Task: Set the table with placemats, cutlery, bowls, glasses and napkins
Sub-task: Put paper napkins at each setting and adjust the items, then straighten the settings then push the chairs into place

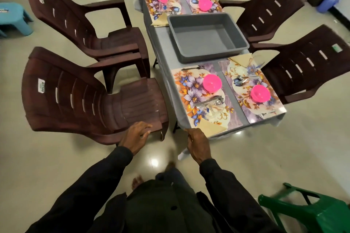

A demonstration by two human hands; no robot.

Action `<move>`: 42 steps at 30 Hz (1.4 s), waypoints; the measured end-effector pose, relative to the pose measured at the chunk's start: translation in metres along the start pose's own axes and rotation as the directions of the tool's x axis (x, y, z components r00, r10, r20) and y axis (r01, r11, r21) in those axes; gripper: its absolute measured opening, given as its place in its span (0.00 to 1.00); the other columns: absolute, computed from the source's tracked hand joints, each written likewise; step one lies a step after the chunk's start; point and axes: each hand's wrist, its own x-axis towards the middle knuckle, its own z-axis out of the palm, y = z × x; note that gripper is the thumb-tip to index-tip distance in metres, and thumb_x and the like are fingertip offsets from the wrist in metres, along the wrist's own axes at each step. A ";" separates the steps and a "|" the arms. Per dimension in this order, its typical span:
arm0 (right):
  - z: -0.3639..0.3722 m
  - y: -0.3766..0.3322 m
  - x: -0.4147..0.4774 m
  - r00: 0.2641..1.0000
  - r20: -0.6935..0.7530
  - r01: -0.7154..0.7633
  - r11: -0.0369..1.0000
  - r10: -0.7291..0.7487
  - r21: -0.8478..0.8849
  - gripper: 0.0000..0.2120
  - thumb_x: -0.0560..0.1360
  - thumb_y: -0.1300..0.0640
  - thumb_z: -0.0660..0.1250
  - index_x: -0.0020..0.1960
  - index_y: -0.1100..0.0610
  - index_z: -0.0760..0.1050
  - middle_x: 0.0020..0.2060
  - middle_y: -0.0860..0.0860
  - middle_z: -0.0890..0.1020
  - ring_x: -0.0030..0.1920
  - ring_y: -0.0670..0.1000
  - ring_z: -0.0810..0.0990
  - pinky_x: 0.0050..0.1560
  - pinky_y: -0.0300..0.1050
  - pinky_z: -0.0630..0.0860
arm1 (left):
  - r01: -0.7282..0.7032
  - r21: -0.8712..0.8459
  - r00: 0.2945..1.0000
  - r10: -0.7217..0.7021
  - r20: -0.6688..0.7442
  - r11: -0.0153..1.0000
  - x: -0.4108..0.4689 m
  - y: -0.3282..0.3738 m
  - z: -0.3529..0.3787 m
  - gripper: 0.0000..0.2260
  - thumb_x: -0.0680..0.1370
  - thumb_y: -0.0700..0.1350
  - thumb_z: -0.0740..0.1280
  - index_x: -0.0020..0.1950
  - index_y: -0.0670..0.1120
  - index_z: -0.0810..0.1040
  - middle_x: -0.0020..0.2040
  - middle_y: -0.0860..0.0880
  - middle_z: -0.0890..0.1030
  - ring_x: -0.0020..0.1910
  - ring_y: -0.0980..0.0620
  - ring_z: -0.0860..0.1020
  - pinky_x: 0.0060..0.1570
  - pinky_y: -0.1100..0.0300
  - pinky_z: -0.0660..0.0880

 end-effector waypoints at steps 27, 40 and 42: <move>0.142 -0.266 0.175 0.900 0.119 0.409 0.906 -0.420 0.109 0.17 0.73 0.71 0.69 0.59 0.59 0.82 0.47 0.56 0.84 0.45 0.57 0.83 0.45 0.53 0.83 | 0.117 0.113 0.940 -0.073 -0.334 0.987 0.023 -0.203 -0.243 0.09 0.77 0.37 0.74 0.57 0.41 0.83 0.53 0.44 0.85 0.52 0.47 0.82 0.53 0.57 0.78; 0.264 -0.510 0.170 0.984 0.120 0.115 0.986 -0.129 0.118 0.13 0.82 0.52 0.65 0.65 0.54 0.78 0.58 0.53 0.84 0.56 0.52 0.83 0.59 0.50 0.82 | 0.040 0.025 0.971 -0.033 -0.235 0.999 0.014 -0.394 -0.426 0.09 0.81 0.46 0.67 0.59 0.47 0.83 0.57 0.51 0.83 0.59 0.51 0.79 0.60 0.58 0.75; 0.269 -0.541 0.175 0.992 0.088 0.081 0.989 -0.093 0.127 0.14 0.84 0.51 0.61 0.66 0.54 0.78 0.58 0.53 0.84 0.56 0.52 0.82 0.58 0.50 0.81 | 0.030 0.024 0.973 -0.024 -0.228 0.999 0.022 -0.412 -0.444 0.07 0.81 0.43 0.69 0.59 0.47 0.83 0.57 0.52 0.83 0.58 0.52 0.79 0.59 0.61 0.73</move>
